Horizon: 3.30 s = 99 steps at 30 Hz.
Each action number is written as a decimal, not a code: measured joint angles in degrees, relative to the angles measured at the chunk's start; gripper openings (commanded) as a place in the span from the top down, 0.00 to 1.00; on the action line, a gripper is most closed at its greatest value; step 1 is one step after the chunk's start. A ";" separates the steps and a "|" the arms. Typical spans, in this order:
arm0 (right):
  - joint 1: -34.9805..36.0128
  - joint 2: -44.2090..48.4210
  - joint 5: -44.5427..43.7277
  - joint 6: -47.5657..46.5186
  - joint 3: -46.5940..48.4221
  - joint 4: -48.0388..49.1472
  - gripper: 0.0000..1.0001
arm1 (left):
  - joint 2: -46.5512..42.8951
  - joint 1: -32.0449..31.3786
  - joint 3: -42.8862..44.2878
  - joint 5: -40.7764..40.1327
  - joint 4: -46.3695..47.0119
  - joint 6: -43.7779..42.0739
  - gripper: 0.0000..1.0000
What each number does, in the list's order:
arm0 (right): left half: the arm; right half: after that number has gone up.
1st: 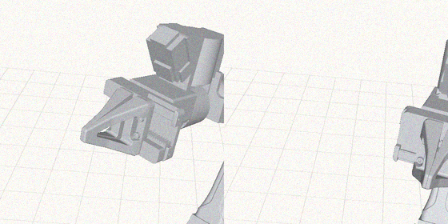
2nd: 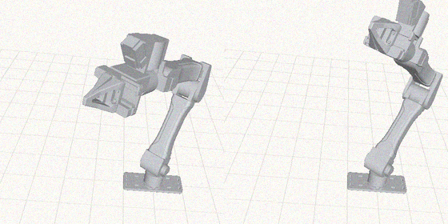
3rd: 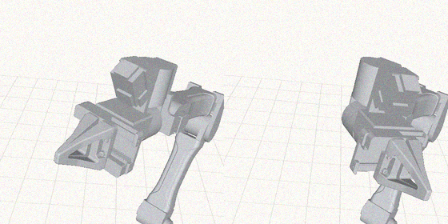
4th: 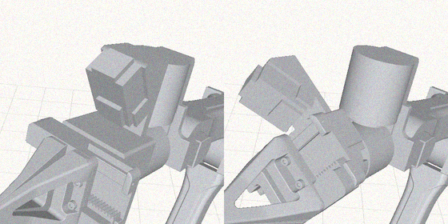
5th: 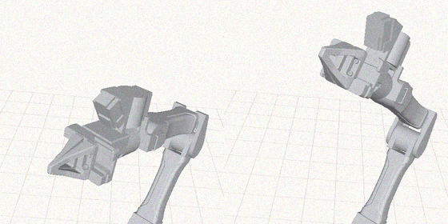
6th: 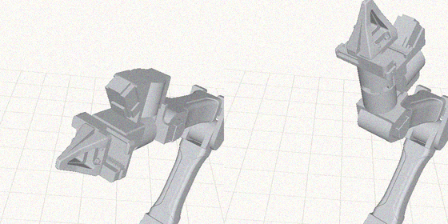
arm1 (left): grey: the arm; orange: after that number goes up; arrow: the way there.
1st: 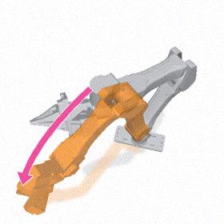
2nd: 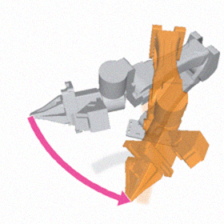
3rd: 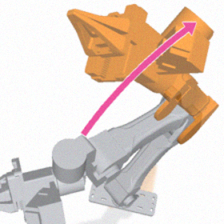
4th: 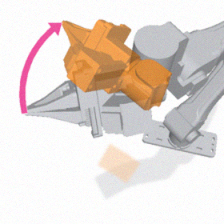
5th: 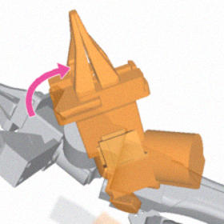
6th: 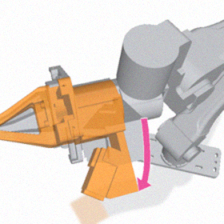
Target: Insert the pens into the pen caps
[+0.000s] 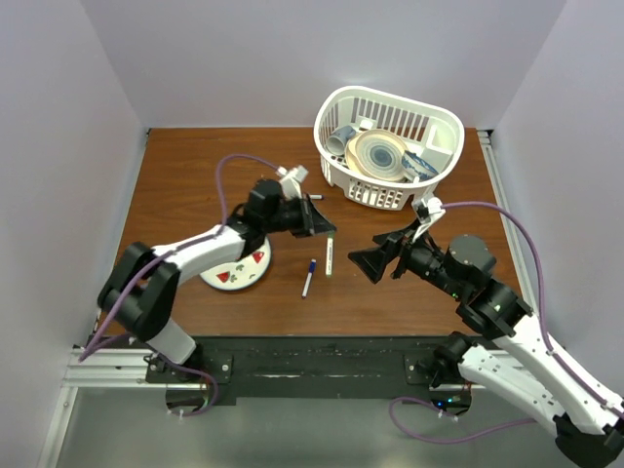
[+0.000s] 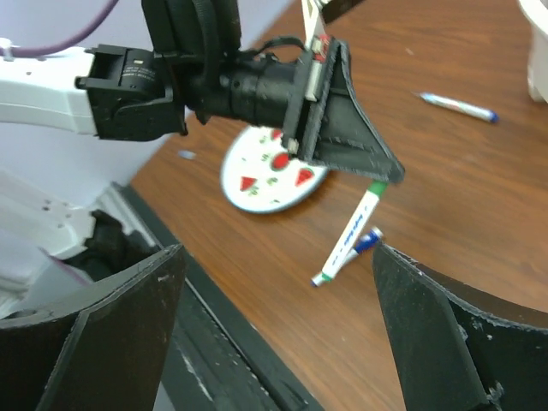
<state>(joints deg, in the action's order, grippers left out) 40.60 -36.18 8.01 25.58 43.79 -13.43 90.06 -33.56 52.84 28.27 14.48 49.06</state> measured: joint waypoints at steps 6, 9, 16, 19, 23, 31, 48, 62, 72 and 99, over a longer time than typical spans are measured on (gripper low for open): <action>0.00 -0.33 -5.77 -0.33 -0.15 -5.25 0.05 | 9.66 -5.38 2.10 -5.35 -0.68 0.31 1.00; 0.00 -0.57 -7.21 -0.57 -0.15 -6.38 0.05 | 12.07 -5.92 2.40 -8.46 -0.68 1.01 0.91; 0.00 -1.42 -8.59 -0.52 -0.13 -7.06 0.05 | 16.41 -6.34 2.34 -11.13 0.22 3.23 0.74; 0.00 -1.42 -8.59 -0.50 -0.13 -7.32 0.05 | 16.74 -6.49 1.99 -12.04 0.11 4.02 0.63; 0.00 -1.42 -8.59 -0.31 -0.11 -7.74 0.05 | 16.52 -6.60 2.45 -13.97 -1.73 4.33 0.51; 0.00 -1.49 -8.57 -0.04 -0.09 -8.28 0.05 | 15.19 -4.66 15.06 -26.88 -20.87 6.82 0.55; 0.00 -4.83 -8.52 0.15 0.13 -7.17 0.06 | 23.65 10.29 37.44 -36.22 -36.81 23.37 0.42; 0.00 -5.38 -8.59 0.02 0.13 -7.17 0.06 | 36.50 10.29 51.28 -35.21 -53.59 37.00 0.46; 0.00 -5.33 -8.61 -0.04 0.13 -7.17 0.06 | 40.06 10.29 55.49 -34.49 -55.78 39.78 0.52; 0.00 -2.49 -8.76 0.98 0.44 -8.72 0.07 | 46.82 10.25 63.87 -35.01 -65.59 37.97 0.69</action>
<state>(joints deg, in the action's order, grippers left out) 40.60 -38.68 -0.75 26.57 44.23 -22.15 136.88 -23.31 116.71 -6.74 -51.11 87.02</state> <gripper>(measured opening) 0.930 0.308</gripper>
